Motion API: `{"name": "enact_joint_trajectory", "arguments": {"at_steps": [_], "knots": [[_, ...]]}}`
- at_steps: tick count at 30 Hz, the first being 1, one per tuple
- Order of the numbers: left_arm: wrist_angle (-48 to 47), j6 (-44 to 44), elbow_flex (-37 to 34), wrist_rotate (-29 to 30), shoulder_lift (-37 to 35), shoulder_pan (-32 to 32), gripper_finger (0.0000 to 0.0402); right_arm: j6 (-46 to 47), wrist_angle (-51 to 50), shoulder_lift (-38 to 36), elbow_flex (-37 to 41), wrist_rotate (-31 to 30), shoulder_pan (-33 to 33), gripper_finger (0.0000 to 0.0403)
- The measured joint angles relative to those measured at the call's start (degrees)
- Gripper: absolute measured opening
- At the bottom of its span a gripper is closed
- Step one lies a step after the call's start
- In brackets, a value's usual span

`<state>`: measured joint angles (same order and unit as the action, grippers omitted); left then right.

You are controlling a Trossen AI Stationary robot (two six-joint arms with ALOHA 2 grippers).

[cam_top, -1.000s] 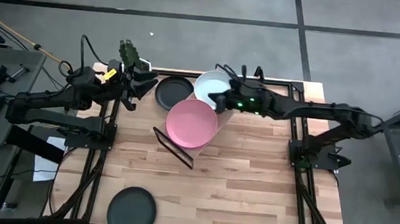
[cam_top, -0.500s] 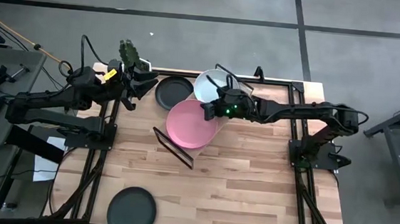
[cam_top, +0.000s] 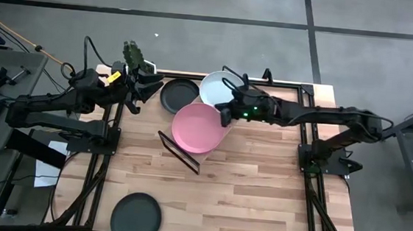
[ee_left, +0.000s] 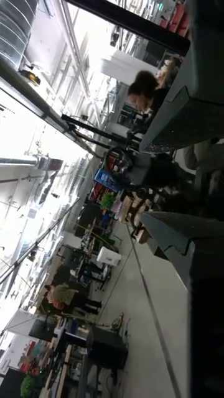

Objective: Place and stack plates onto a shelf
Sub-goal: Stack the light pink plate on top of the pink plate on the shelf

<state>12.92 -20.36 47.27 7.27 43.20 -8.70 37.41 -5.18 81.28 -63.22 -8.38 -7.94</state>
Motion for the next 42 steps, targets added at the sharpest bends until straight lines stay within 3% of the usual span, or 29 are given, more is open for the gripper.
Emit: {"name": "enact_joint_trajectory", "arguments": {"at_steps": [11,15,19,21,26,34,42], "knots": [[-7.38,-0.79,0.02,2.64,0.26,0.01,0.0154,-5.54,-24.30,-5.97,-0.03,-6.19,4.96,0.0000],[-10.13,-5.59,0.02,4.11,1.99,0.00,0.0154,-6.40,-24.49,-6.33,1.76,-6.23,6.47,0.0000],[-13.25,-8.30,0.07,0.82,5.86,1.54,0.0144,-6.40,-25.63,-8.78,4.80,-6.24,6.60,0.0000],[-12.85,-8.54,0.07,-0.09,8.51,3.79,0.0120,-6.40,-26.07,-11.08,6.47,-6.24,6.24,0.0000],[-11.89,-4.57,0.04,1.08,13.79,7.54,0.0014,-4.75,-25.96,-19.29,10.06,-6.23,4.92,0.0000],[-10.72,-7.76,0.02,6.95,23.23,1.33,0.0001,-1.34,-25.85,-27.73,12.44,-7.71,4.54,0.0000],[-10.66,-18.68,0.04,5.95,29.54,-5.19,0.0000,-0.56,-25.53,-27.93,12.44,-7.72,4.59,0.0000]]}}
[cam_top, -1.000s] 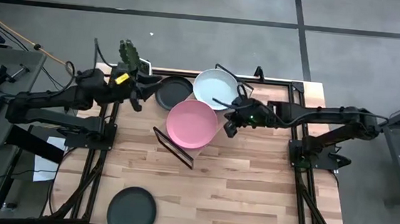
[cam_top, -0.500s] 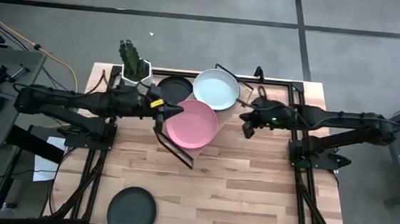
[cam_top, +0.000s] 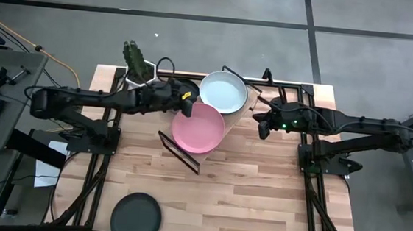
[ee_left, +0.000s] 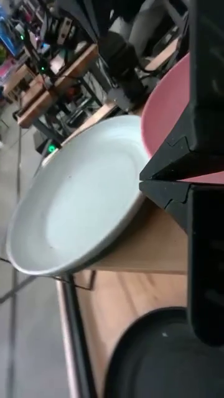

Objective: Place and stack plates onto a shelf
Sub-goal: Stack the light pink plate on top of the pink plate on the shelf

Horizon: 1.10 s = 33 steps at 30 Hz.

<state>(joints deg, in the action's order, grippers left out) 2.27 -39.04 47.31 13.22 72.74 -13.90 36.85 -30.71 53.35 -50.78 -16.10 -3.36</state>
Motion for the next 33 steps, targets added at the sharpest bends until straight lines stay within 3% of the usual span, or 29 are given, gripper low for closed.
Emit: {"name": "enact_joint_trajectory", "arguments": {"at_steps": [15,22,33], "knots": [[-9.09,-2.47,0.04,-3.27,0.51,2.08,0.0000,0.32,0.13,0.34,0.00,-0.02,0.00,0.0000],[-9.03,0.09,0.04,-1.85,-4.85,1.43,0.0000,0.67,3.58,1.22,0.00,0.77,0.10,0.0000],[-8.22,12.06,0.04,-1.07,-21.26,0.42,0.0000,-4.28,8.14,11.91,-0.02,18.37,8.74,0.0000]]}}
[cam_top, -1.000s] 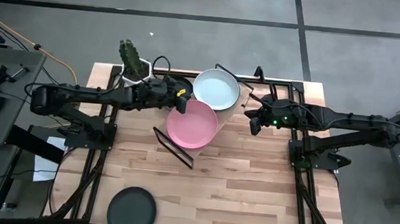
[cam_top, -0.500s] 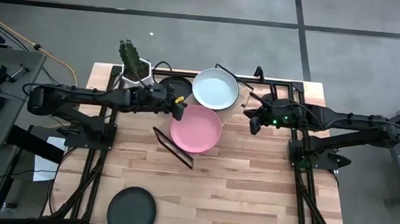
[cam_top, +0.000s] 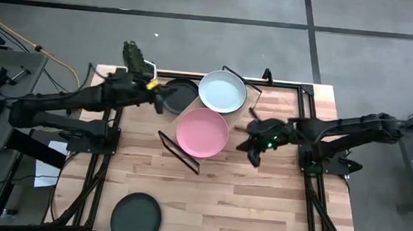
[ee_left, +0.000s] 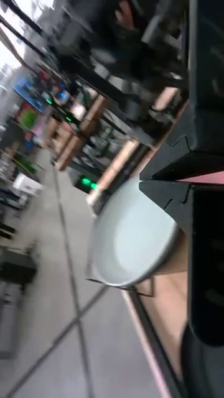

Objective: Place and stack plates onto a shelf
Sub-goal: Stack the light pink plate on top of the pink plate on the shelf, then stack the bottom black plate on top of the white plate on the shelf

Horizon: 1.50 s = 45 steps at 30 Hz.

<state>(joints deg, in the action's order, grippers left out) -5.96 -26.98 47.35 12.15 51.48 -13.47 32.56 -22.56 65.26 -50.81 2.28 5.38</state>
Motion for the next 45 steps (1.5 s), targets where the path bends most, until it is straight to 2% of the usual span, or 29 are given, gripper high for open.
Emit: {"name": "enact_joint_trajectory", "arguments": {"at_steps": [3,10,22,31,36,41,45], "knots": [[0.88,1.18,0.00,0.01,-3.52,0.00,0.0000,-1.49,2.75,3.96,0.00,2.32,1.72,0.0000],[6.71,3.20,0.00,0.01,-6.92,0.00,0.0000,-2.04,13.25,11.80,0.00,2.30,2.13,0.0000],[7.15,3.10,0.00,0.01,-5.44,0.02,0.0000,-0.51,20.08,14.98,0.00,2.29,1.35,0.0000],[7.15,3.08,-0.02,-0.19,-5.36,0.02,0.0000,-0.05,20.73,14.96,-0.04,1.04,-0.15,0.0000],[6.72,3.08,-0.02,-0.21,-5.37,0.02,0.0000,-1.23,18.15,13.86,-0.09,5.44,-0.19,0.0000],[5.17,3.06,-0.02,-0.21,-5.39,0.02,0.0000,-2.86,10.74,7.72,-0.13,3.51,-0.53,0.0000],[2.71,2.85,-0.02,-2.02,-5.41,0.00,0.0000,-3.04,1.54,0.08,-0.13,-1.64,-1.25,0.0000]]}}
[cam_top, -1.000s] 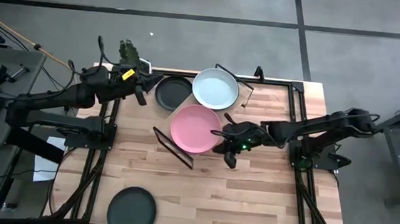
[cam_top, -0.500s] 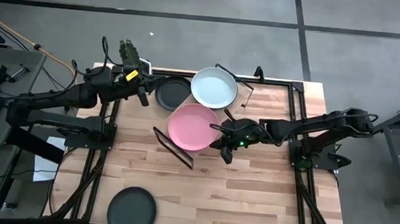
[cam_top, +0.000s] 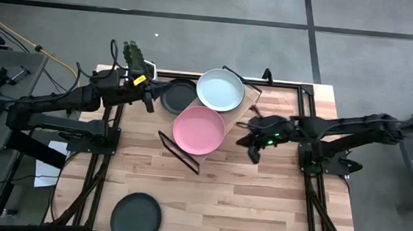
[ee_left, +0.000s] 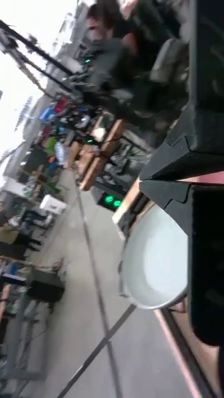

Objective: Place and stack plates onto a shelf
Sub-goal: Stack the bottom black plate on top of the white plate on the shelf

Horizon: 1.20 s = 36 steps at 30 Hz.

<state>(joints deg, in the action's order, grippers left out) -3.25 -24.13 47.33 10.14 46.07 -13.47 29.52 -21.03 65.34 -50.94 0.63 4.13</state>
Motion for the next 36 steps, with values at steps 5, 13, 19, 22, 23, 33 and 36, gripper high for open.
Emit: {"name": "enact_joint_trajectory", "arguments": {"at_steps": [5,13,19,22,23,33,36], "knots": [[-5.85,-4.39,0.00,-7.53,0.00,0.04,0.0000,1.67,-8.71,-8.42,0.00,-9.58,-0.02,0.0000],[-13.54,-18.86,-0.02,-30.17,0.04,9.99,0.0013,3.93,-12.09,-13.84,-0.01,-15.62,-0.01,0.0000],[-6.22,-33.62,-0.04,-25.45,0.31,29.80,0.0038,6.52,-13.79,-13.55,0.00,-15.67,-0.01,0.0000],[-4.62,-37.91,-0.04,-18.61,1.85,40.22,0.0051,7.52,-13.90,-13.55,0.00,-16.47,-0.01,0.0000],[-4.84,-38.33,-0.04,-16.40,2.63,43.20,0.0056,8.02,-13.91,-13.57,0.00,-17.14,-0.01,0.0000],[-24.80,-29.18,-0.04,-12.28,13.21,54.06,0.0116,11.09,-13.91,-13.55,0.00,-19.66,-0.01,0.0000],[-31.89,-22.76,-0.03,-10.82,16.95,54.21,0.0136,12.07,-13.91,-13.55,0.00,-19.68,-0.01,0.0000]]}}
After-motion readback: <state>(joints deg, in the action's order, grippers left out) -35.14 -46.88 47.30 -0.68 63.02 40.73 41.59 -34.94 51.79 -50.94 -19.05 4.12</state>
